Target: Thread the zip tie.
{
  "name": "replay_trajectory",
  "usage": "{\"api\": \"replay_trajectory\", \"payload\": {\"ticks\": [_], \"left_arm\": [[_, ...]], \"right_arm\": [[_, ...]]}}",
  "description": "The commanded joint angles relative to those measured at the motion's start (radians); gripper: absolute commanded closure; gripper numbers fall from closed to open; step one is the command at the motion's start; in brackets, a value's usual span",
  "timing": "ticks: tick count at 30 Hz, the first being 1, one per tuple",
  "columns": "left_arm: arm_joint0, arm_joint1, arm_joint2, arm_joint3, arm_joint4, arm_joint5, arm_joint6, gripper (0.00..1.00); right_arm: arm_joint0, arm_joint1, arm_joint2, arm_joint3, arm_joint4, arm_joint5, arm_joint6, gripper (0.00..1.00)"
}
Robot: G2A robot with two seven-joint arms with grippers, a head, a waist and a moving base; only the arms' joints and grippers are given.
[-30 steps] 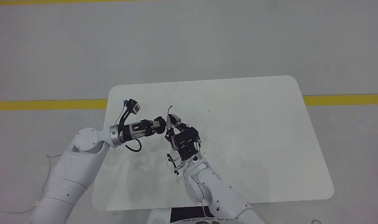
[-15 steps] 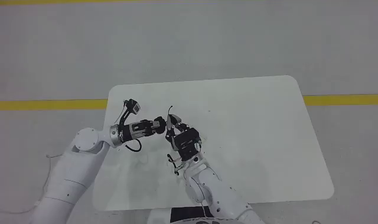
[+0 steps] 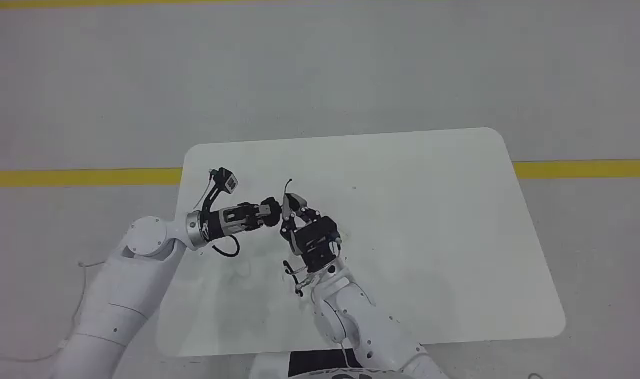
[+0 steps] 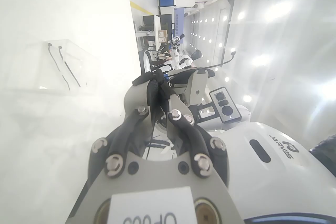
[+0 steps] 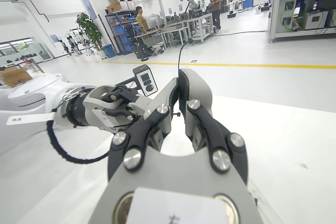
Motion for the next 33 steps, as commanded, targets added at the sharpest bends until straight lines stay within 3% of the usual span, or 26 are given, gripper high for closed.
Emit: {"api": "replay_trajectory", "payload": {"ticks": [1,33], "left_arm": [[0.0,0.0,0.0,0.0,0.0,0.0,0.0,1.0],[0.0,0.0,0.0,0.0,0.0,0.0,0.0,1.0]], "right_arm": [[0.0,0.0,0.0,0.0,0.0,0.0,-0.001,1.0],[0.006,-0.003,0.0,0.013,0.005,-0.003,-0.005,1.0]]}}
